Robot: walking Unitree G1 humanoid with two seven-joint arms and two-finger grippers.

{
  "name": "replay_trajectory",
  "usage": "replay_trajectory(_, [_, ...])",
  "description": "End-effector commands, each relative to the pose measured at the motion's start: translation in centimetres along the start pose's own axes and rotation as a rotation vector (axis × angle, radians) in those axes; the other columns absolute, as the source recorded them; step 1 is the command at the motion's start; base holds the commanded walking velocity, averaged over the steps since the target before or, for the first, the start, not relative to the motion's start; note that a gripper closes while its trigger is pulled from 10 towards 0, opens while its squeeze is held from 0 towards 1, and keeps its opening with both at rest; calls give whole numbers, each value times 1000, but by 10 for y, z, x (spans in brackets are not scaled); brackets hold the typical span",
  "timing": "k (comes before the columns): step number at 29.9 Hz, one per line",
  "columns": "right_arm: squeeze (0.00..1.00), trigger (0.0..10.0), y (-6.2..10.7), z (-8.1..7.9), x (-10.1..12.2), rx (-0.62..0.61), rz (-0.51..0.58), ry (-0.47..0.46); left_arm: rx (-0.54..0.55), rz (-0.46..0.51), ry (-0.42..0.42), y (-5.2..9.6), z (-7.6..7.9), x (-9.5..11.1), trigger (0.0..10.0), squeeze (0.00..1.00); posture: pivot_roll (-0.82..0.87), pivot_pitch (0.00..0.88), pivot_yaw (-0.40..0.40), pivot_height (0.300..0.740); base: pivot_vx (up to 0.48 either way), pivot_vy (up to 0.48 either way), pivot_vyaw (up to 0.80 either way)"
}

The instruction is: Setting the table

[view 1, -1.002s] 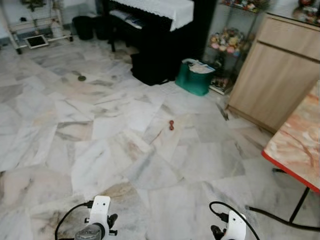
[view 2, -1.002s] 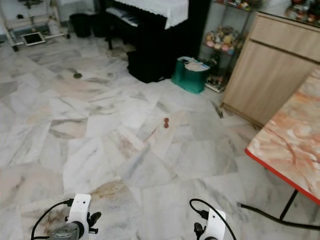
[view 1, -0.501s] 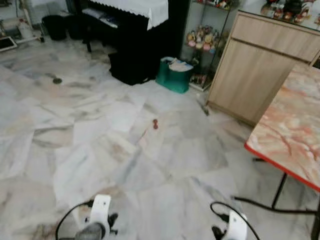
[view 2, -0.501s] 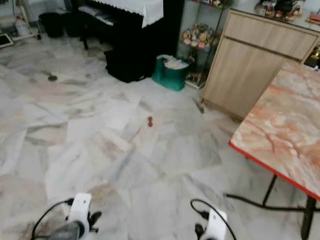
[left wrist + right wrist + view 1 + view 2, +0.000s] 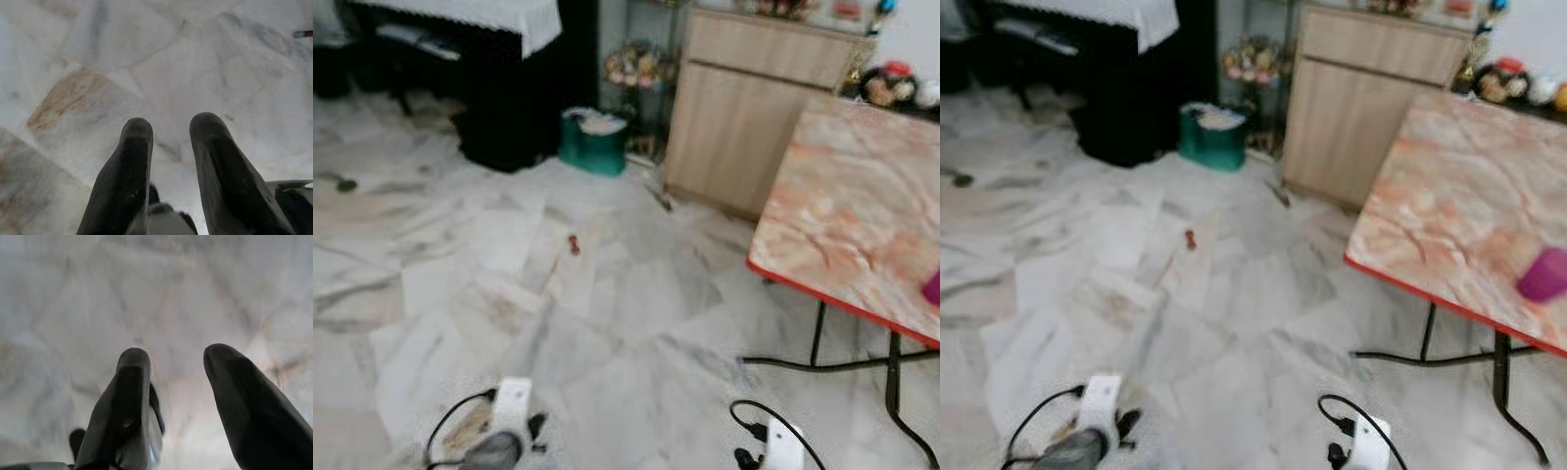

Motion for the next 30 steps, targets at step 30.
replay_trajectory(30, [0, 10000, 1, -1, -6, 3, -8, 21, 24, -51, 88, 5, -6, -19, 10000, 0, -10, 0, 2, 740, 0, 0, -520])
Point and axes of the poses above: a point about 5 cm out from each wrist's last joint towards the gripper, its own y axis pointing back from the gripper into the wrist, its own x axis along the axis of the wrist's last joint, z = x × y, the point moved 4 cm from there along -y, pointing out of the wrist towards the gripper, and after that the axes turned 8 degrees about -y, right-handed, at the moved point
